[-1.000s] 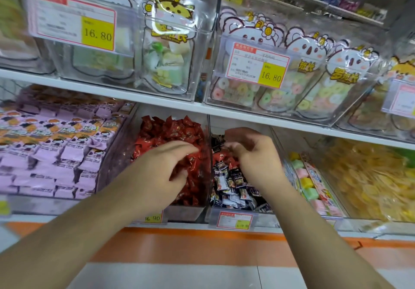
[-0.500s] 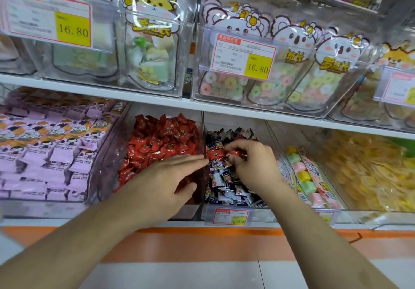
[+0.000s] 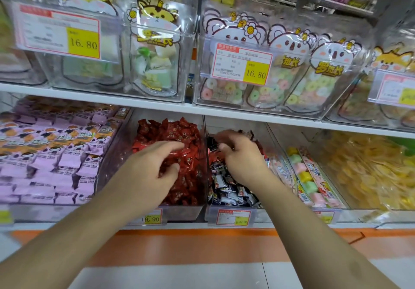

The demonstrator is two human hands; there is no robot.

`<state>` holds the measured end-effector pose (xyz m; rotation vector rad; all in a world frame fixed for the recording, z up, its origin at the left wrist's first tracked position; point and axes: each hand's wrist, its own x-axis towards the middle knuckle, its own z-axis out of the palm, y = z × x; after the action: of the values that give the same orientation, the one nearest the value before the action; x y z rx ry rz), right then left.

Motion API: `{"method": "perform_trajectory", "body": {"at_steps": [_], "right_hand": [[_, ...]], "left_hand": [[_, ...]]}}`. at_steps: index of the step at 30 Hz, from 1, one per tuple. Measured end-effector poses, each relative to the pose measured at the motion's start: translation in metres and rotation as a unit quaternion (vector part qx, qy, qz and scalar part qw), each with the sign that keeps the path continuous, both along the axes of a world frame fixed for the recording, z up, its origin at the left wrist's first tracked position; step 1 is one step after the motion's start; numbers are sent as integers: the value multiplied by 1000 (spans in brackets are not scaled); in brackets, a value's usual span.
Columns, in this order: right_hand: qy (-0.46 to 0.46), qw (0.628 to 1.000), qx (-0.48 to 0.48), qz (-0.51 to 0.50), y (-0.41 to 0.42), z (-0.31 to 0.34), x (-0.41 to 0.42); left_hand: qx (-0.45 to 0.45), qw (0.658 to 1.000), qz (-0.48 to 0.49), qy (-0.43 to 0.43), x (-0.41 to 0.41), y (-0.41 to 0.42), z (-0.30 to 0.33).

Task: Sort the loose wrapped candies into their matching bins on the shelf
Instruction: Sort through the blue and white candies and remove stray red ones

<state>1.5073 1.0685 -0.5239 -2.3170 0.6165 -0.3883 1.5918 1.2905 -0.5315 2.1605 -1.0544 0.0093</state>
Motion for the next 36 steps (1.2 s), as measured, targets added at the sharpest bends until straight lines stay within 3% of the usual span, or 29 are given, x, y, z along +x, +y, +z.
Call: {"method": "perform_trajectory", "body": {"at_steps": [6,14,27,33,36], "right_hand": [[110,988,-57,87,-8,-27,4],[19,992,-119,44,-6,-30,3],[-118,981,78,-135,-9,-7,-15],[-160,979,122,-40,13,9,-3],[-103,988,98,56,20,14,0]], "left_hand": [[47,995,-93,-5,-5,-9,-8],[45,995,-88,-6,-7,-16,-14],[26,999,-46,-7,-4,-8,-6],[-11,1000,23,0,2,1,3],[-29,998,51,-3,5,3,6]]}}
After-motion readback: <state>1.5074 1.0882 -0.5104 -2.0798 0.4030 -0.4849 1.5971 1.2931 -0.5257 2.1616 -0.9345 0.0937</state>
